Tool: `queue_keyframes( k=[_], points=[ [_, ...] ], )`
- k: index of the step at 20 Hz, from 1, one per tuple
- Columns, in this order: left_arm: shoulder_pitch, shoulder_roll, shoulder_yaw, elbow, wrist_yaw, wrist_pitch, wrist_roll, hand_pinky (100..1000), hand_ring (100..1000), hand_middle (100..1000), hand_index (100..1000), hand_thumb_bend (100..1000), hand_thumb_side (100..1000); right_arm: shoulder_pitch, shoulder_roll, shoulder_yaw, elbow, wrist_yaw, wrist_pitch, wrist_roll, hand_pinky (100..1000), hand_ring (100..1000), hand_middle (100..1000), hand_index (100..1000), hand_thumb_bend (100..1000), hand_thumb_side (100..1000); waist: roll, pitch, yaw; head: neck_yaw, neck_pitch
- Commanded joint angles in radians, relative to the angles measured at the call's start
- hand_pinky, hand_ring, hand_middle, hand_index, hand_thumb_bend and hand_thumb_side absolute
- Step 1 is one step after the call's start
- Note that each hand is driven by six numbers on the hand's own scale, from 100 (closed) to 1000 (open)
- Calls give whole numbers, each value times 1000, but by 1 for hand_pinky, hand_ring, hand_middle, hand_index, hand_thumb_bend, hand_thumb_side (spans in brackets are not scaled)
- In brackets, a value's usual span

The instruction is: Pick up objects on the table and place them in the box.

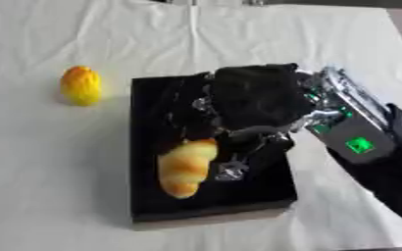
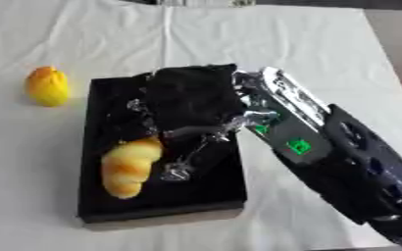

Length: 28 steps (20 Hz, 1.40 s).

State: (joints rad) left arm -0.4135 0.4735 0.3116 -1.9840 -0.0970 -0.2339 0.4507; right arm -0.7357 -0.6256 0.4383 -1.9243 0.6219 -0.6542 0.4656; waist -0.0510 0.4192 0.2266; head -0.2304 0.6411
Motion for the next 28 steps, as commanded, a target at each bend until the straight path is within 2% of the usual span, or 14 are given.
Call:
queue_keyframes(
  k=[1,2,3,8,11,13,14,15,16,19,21,23,26,28],
  points=[
    [-3,16,2,-16,6,1,-7,839,870,776,914,124,609,-6,-2,-17,0,16,-14,32,912,1000,879,942,239,395,6,-18,1,3,-4],
    [-2,15,2,-16,6,1,-8,839,870,776,914,124,609,-5,-2,-26,2,18,-9,29,918,1000,907,952,227,472,7,-19,0,4,-5],
    [-1,15,1,-16,6,1,-9,839,870,776,914,124,609,-5,-3,-35,3,24,-2,23,918,1000,911,953,214,505,7,-19,-1,4,-5],
    [1,14,-1,-16,5,0,-13,839,871,776,915,123,611,-1,-10,-52,-5,58,11,-7,914,1000,916,953,274,489,8,-19,-2,4,-5],
    [0,14,-1,-16,6,0,-14,839,870,776,915,122,610,2,-12,-62,-14,58,18,-21,912,1000,900,945,281,430,9,-21,-2,4,-6],
    [2,15,-2,-16,6,0,-15,839,871,777,914,121,611,6,-14,-74,-22,41,38,-36,904,1000,884,940,270,342,9,-22,-3,5,-9],
    [2,15,-3,-16,6,0,-15,839,870,777,915,122,610,8,-16,-83,-30,28,55,-49,897,1000,871,938,247,275,10,-22,-3,6,-10],
    [2,16,-4,-16,6,0,-16,839,870,776,914,123,608,11,-19,-93,-39,10,73,-64,889,1000,845,936,211,169,10,-23,-4,6,-12],
    [1,17,-4,-16,5,-1,-16,839,870,776,914,124,606,14,-25,-111,-51,-22,100,-90,886,990,824,935,186,100,11,-24,-5,8,-14],
    [-2,23,-8,-16,0,-2,-19,840,869,776,914,127,598,15,-78,-185,-73,-169,174,-206,882,967,785,912,149,100,13,-29,-11,17,-19],
    [-4,29,-14,-16,-4,-3,-22,840,869,776,913,129,596,22,-139,-261,-75,-286,210,-312,891,966,771,907,103,100,13,-32,-17,26,-21],
    [-8,35,-21,-16,-6,-4,-28,839,868,776,913,129,594,44,-198,-331,-75,-411,253,-393,911,970,756,899,100,100,13,-34,-24,36,-23],
    [-16,49,-31,-16,-14,-6,-39,840,867,776,914,129,583,117,-274,-432,-76,-598,309,-466,935,968,728,884,100,100,13,-33,-34,54,-26],
    [-18,66,-39,-16,-25,-6,-47,840,866,776,914,128,573,193,-315,-502,-76,-725,303,-505,945,962,716,878,100,100,16,-30,-42,70,-26]
  ],
)
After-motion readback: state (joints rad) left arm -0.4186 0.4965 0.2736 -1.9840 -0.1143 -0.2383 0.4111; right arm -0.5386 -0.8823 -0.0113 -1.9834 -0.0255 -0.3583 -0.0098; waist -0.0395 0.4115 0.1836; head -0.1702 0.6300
